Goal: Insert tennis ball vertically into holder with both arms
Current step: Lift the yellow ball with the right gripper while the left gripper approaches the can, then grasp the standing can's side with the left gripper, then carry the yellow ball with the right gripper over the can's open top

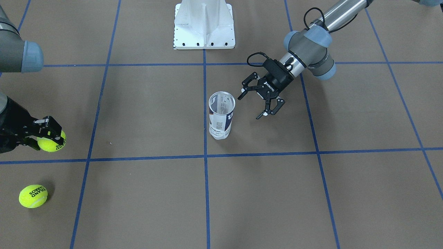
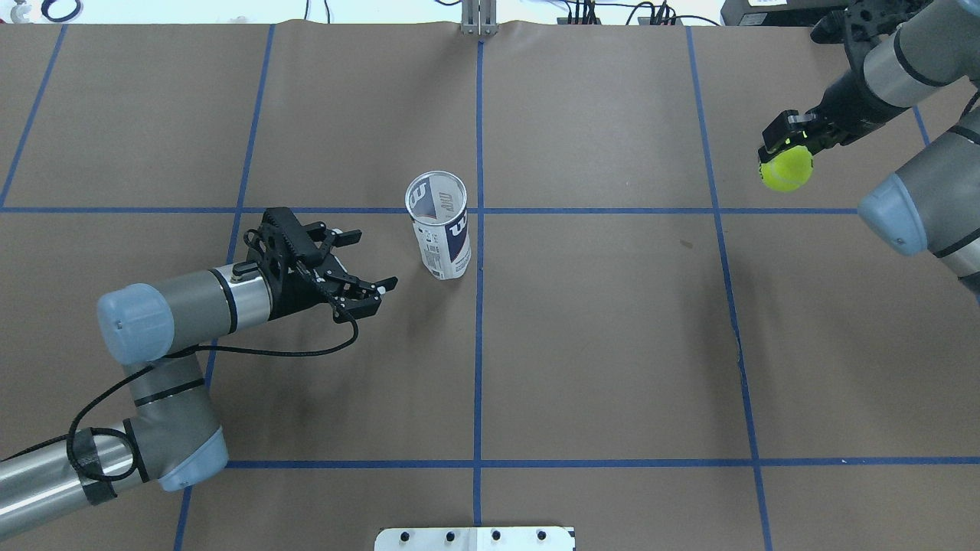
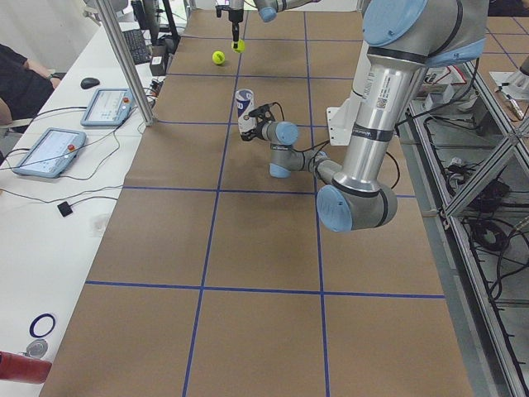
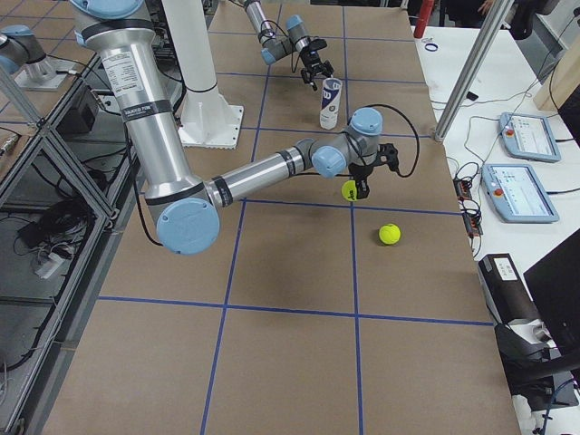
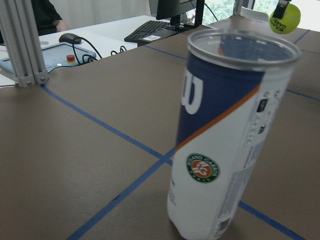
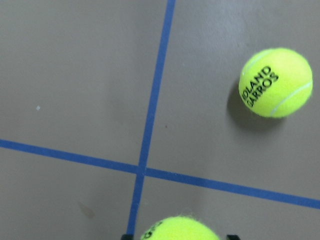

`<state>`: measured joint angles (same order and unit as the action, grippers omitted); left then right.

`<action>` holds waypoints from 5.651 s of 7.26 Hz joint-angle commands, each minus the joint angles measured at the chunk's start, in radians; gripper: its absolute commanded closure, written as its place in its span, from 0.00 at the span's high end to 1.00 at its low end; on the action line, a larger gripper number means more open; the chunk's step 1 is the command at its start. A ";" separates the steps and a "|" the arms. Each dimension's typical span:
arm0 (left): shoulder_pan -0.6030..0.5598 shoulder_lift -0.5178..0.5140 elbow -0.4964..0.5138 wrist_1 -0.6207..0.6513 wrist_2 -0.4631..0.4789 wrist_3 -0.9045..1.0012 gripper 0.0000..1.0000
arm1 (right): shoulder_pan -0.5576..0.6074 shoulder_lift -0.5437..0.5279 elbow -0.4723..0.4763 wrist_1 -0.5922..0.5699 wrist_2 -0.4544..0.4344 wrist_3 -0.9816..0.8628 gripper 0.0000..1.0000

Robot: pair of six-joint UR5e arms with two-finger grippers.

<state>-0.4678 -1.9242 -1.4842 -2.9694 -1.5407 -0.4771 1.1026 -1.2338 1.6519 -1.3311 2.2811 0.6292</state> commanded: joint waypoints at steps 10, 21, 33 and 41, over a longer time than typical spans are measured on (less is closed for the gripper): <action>0.038 -0.145 0.130 0.000 0.120 -0.005 0.99 | 0.006 0.034 0.019 0.003 0.028 0.030 0.00; 0.035 -0.196 0.186 0.001 0.154 -0.003 0.99 | 0.006 0.043 0.026 0.003 0.028 0.030 0.00; 0.034 -0.233 0.236 0.000 0.168 -0.003 0.99 | -0.042 0.203 0.075 0.007 0.095 0.323 0.00; 0.034 -0.243 0.239 0.000 0.168 -0.005 0.99 | -0.185 0.505 -0.010 -0.002 0.034 0.639 0.00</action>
<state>-0.4341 -2.1662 -1.2459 -2.9698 -1.3729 -0.4811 0.9585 -0.7891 1.6587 -1.3318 2.3447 1.2046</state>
